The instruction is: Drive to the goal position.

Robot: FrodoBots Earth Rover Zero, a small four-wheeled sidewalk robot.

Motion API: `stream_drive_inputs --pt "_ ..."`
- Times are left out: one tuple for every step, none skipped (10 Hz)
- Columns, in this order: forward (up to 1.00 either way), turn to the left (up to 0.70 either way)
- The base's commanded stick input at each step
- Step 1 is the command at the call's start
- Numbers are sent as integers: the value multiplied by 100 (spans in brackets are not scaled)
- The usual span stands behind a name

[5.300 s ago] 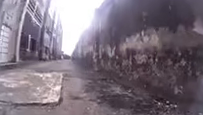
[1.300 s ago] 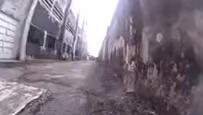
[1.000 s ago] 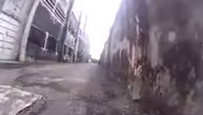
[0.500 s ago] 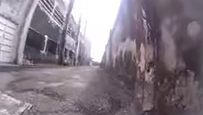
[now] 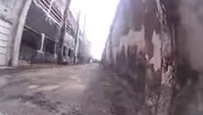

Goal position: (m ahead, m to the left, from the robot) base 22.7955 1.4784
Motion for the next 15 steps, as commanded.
stream_drive_inputs --pt "70 0" --pt "70 0" --pt "70 0" --pt "70 0" --pt "70 0" --pt "70 0" --pt "70 0" --pt "70 0" --pt "70 0" --pt "70 0" --pt "70 0" --pt "70 0" --pt "70 0" --pt "70 0" --pt "70 0"
